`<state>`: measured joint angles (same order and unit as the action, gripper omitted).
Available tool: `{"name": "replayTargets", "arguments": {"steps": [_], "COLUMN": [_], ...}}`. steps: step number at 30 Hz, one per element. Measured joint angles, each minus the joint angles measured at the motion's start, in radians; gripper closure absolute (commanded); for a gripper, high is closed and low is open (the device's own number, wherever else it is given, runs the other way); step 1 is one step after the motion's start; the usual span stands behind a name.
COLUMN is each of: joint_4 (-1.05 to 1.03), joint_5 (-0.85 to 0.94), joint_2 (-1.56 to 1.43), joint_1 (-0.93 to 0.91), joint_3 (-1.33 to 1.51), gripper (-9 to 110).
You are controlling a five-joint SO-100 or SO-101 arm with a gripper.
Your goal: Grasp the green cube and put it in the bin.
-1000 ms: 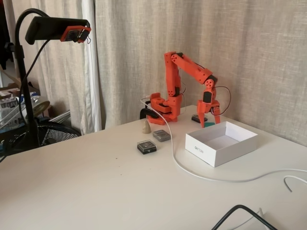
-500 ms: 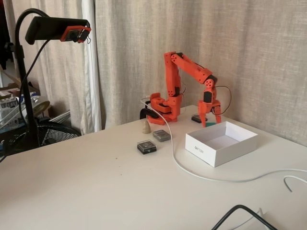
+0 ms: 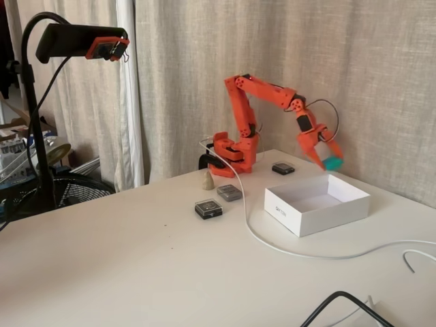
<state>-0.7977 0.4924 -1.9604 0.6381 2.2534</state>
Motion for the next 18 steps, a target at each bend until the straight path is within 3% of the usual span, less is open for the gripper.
{"name": "replayTargets", "arguments": {"steps": [5,16,18], "joint_4": [-0.017,0.107,0.11], "joint_5": [-0.002,0.02,0.043], "joint_2": [-0.015,0.109,0.152], "joint_1": [-0.066,-0.491,-0.532], "joint_3": [-0.089,-0.176,-0.179], "gripper": [110,110,105]}}
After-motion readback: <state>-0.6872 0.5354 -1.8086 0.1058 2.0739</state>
